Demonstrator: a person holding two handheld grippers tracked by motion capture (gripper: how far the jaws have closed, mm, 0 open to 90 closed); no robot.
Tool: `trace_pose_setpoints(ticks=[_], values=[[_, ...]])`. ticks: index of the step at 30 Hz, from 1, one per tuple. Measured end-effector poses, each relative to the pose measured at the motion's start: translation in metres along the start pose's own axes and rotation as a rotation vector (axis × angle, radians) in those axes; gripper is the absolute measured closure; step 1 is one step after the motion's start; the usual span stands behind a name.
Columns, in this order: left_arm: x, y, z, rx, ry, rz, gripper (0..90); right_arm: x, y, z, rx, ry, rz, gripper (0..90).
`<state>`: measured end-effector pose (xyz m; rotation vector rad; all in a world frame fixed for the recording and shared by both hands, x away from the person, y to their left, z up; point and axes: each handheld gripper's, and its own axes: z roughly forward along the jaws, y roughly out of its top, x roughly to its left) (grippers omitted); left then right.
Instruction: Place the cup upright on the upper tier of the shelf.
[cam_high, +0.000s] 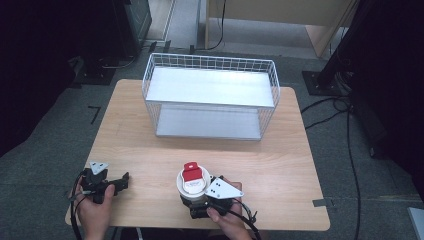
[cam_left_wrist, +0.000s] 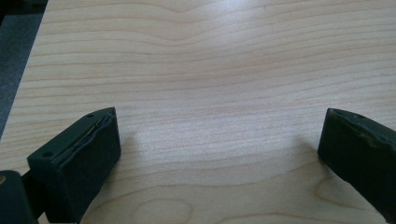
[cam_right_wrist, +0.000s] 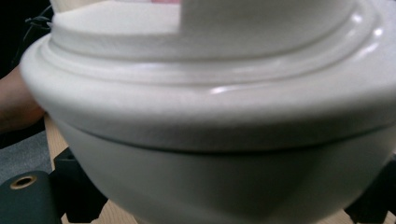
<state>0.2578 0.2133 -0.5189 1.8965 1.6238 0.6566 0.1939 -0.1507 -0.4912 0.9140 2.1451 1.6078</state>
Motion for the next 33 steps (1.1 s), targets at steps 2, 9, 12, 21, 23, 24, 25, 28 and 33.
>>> trace_pose_setpoints(ticks=[2,9,12,21,23,24,25,28,33], values=[[0.0,0.0,0.0,0.0,0.0,0.0,0.0,0.001,-0.001,0.0,-0.005,-0.002,-0.004,8.4],[0.0,0.0,0.0,0.0,0.0,0.0,0.0,0.004,-0.003,0.005,-0.006,-0.013,-0.003,6.6],[0.0,0.0,0.0,0.0,0.0,0.0,0.0,0.007,-0.002,0.005,-0.012,-0.035,-0.024,8.6],[0.0,0.0,0.0,0.001,-0.001,0.002,0.0,0.008,0.001,0.001,-0.038,-0.07,-0.024,9.4],[0.0,0.0,0.0,-0.001,-0.002,0.0,0.0,0.007,0.004,-0.001,-0.043,-0.076,-0.016,9.4],[0.0,0.0,0.0,-0.001,-0.002,0.0,0.0,0.007,0.004,-0.001,-0.043,-0.076,-0.016,9.4],[0.0,0.0,0.0,0.001,-0.003,0.002,0.0,0.006,0.005,-0.002,-0.046,-0.08,-0.015,9.4],[0.0,0.0,0.0,0.001,-0.003,0.002,0.0,0.003,0.012,-0.007,-0.066,-0.098,-0.011,9.5],[0.0,0.0,0.0,0.001,-0.003,0.003,0.0,-0.001,0.024,-0.012,-0.095,-0.126,-0.014,9.4]])
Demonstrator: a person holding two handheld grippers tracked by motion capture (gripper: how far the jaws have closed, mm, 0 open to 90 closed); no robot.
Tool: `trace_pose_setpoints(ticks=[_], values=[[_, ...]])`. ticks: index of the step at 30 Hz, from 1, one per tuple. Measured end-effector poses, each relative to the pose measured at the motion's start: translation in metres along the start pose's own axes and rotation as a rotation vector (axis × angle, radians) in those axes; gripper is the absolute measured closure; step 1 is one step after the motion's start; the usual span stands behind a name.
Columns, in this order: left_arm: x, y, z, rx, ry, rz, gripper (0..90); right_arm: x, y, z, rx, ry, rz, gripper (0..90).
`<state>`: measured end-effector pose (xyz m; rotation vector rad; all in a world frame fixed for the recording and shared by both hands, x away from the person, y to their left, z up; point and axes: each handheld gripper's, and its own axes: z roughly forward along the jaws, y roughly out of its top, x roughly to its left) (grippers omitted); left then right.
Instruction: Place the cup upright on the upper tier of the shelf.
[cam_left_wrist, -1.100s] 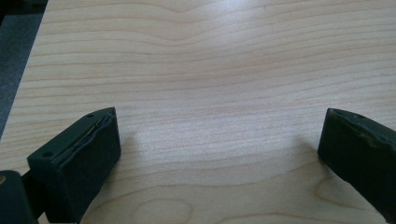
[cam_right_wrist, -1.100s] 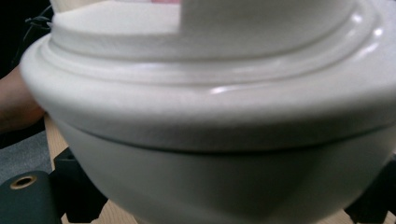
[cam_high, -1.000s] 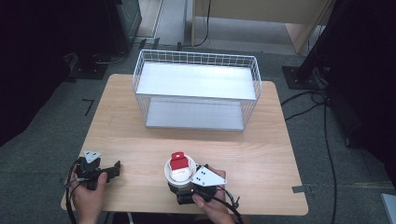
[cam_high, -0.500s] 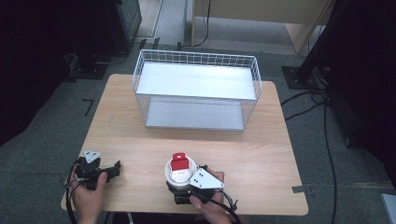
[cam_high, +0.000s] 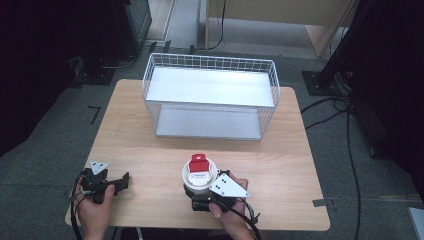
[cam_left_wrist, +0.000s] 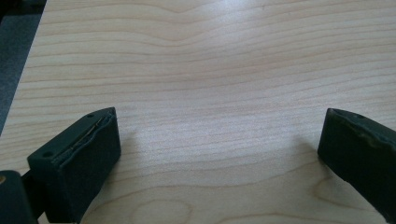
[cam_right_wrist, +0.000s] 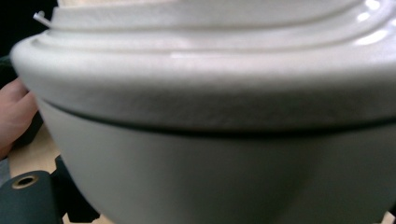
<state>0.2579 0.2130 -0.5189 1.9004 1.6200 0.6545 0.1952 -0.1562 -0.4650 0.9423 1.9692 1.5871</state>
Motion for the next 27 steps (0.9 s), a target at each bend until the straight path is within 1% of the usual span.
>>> trace_pose_setpoints(ticks=[6,11,18,20,21,27], values=[[0.0,0.0,0.0,0.001,-0.001,0.0,0.0,-0.006,0.013,-0.001,-0.032,-0.033,0.004,9.4],[0.0,0.0,0.0,0.0,0.0,-0.001,0.0,-0.012,0.026,-0.002,-0.057,-0.055,0.016,9.4],[0.0,0.0,0.0,-0.002,0.001,-0.001,0.0,-0.02,0.046,-0.002,-0.097,-0.083,0.004,9.4],[0.0,0.0,0.0,0.001,0.0,0.0,0.0,-0.021,0.048,-0.003,-0.099,-0.086,0.002,9.5],[0.0,0.0,0.0,0.0,0.0,-0.002,0.0,-0.023,0.057,-0.003,-0.107,-0.096,-0.002,9.5],[0.0,0.0,0.0,0.003,0.0,0.0,0.0,-0.028,0.072,-0.003,-0.129,-0.113,-0.011,9.5]])
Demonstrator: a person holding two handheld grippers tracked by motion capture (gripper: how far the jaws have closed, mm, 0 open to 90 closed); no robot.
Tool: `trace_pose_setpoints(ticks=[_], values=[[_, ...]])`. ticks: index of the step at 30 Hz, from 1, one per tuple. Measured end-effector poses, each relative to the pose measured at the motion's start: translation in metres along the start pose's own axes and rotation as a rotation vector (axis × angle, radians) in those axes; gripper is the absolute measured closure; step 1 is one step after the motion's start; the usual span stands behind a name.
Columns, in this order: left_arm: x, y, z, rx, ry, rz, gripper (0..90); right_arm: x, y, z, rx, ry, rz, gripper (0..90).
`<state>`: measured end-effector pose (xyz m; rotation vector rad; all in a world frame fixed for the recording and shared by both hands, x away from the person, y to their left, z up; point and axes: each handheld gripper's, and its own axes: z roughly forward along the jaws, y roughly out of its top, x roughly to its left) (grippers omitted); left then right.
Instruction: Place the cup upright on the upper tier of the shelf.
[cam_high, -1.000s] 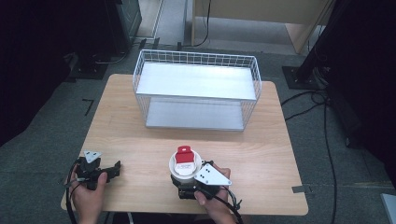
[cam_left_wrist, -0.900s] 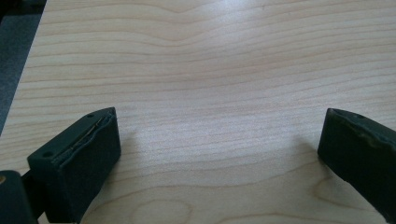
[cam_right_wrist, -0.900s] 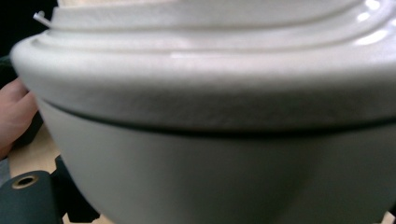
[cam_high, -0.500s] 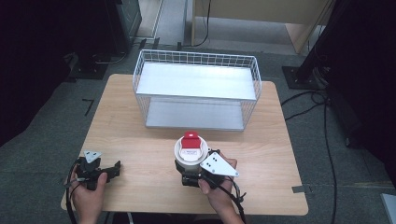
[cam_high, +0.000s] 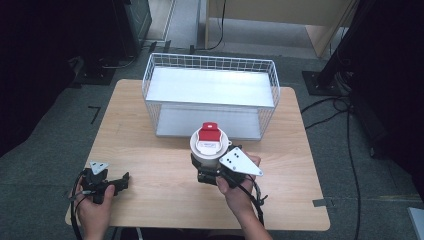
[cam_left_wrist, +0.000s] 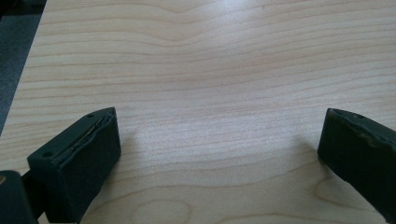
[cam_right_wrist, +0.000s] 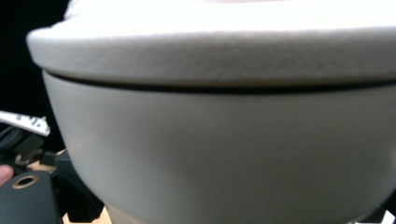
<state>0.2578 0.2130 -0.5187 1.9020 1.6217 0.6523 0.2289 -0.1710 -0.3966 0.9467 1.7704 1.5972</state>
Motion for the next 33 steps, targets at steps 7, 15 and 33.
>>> trace_pose_setpoints(ticks=[7,15,33], values=[[0.0,0.0,0.0,-0.002,0.0,-0.002,0.0,-0.009,0.02,0.005,-0.028,-0.029,0.003,9.4],[0.0,0.0,0.0,-0.001,0.0,0.0,0.0,-0.021,0.046,0.008,-0.084,-0.073,0.004,9.4],[0.0,0.0,0.0,-0.001,0.0,0.001,0.0,-0.042,0.095,0.034,-0.15,-0.179,-0.006,9.3]])
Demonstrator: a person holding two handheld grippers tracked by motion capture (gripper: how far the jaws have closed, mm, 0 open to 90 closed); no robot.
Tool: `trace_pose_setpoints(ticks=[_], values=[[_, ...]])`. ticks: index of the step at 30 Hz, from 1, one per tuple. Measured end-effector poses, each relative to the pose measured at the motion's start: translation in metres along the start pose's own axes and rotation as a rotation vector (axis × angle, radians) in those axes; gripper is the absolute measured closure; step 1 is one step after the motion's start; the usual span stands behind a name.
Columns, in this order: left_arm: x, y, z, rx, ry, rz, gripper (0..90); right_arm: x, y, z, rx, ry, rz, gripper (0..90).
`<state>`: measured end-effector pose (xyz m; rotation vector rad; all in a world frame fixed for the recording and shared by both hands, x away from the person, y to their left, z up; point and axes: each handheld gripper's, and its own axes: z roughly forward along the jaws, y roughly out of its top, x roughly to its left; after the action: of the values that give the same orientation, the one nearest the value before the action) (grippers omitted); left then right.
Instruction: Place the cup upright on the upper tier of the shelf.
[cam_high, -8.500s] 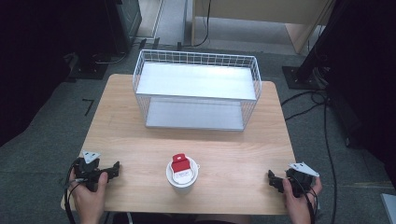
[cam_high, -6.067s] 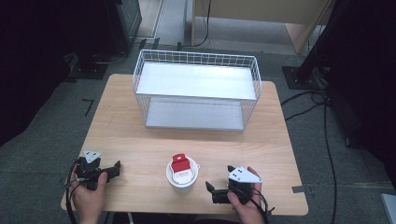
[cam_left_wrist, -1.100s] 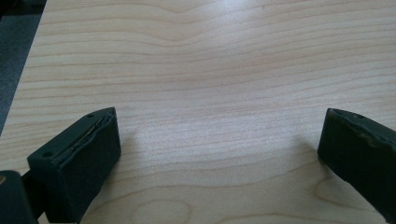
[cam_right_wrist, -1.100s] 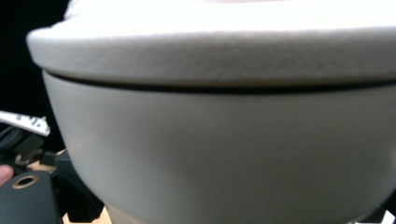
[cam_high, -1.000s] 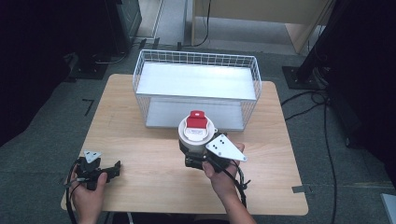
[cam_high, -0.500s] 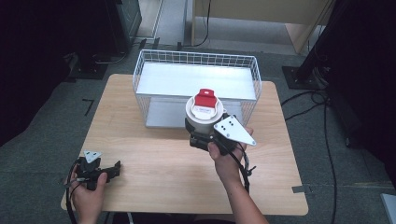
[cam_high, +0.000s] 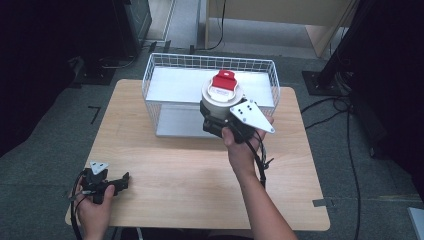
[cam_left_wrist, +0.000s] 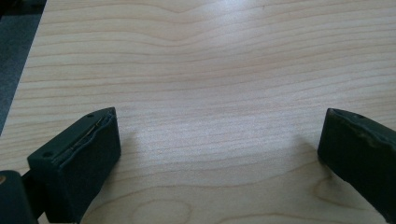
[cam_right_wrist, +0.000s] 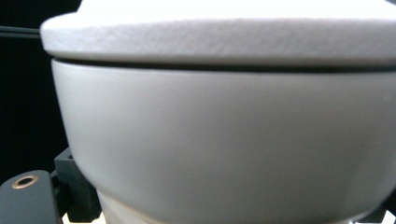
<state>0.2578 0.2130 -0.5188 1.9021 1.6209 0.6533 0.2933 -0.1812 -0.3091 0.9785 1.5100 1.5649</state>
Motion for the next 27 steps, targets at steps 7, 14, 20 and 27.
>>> trace_pose_setpoints(ticks=[7,14,20,27], values=[[0.0,0.0,0.0,-0.002,0.0,-0.003,0.0,-0.009,0.007,0.024,-0.004,-0.037,0.003,9.3],[0.0,0.0,0.0,-0.002,0.0,-0.003,0.0,-0.016,0.011,0.05,0.005,-0.064,0.024,9.3],[0.0,0.0,0.0,0.0,0.0,-0.001,0.0,-0.023,0.014,0.07,0.016,-0.088,0.022,9.3],[0.0,0.0,0.0,-0.002,0.001,-0.002,0.0,-0.034,0.018,0.093,0.021,-0.131,0.031,9.3]])
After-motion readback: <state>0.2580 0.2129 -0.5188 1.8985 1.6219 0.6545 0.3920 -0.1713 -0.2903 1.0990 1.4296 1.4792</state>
